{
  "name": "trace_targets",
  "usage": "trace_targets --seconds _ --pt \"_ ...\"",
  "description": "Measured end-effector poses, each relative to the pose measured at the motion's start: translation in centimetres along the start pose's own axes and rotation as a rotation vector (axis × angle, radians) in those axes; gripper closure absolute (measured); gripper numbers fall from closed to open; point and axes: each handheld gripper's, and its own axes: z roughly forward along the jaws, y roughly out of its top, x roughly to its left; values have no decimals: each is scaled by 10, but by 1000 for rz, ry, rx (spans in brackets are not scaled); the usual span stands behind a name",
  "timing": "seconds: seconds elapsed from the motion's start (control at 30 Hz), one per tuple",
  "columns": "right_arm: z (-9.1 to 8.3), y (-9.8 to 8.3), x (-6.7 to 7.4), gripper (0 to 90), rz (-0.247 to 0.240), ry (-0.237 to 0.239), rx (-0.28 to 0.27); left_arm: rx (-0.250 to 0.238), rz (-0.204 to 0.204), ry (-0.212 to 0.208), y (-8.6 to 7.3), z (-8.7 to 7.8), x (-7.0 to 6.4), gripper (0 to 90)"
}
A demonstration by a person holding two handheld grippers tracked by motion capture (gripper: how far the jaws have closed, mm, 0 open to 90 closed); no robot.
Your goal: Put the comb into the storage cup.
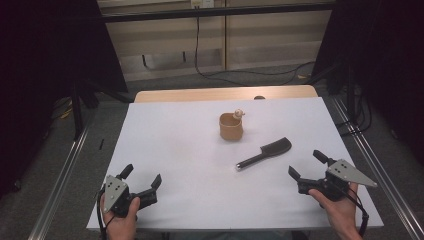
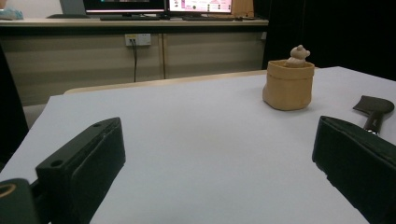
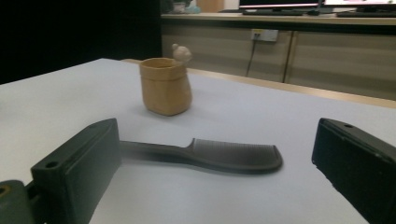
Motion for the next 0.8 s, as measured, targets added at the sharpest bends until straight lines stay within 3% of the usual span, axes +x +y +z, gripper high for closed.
trace_targets --seconds 0.1,0.37,0.53,0.8 --pt "6 2 5 13 -21 10 10 -3 14 1 0 -1 -1 27" --pt "32 15 24 12 -33 101 12 -12 -12 5 0 -3 1 27" --pt "41 17 25 65 -47 145 11 -18 -7 17 0 -5 2 27" --pt "59 22 25 108 -33 154 -2 -24 -1 20 1 -6 1 27"
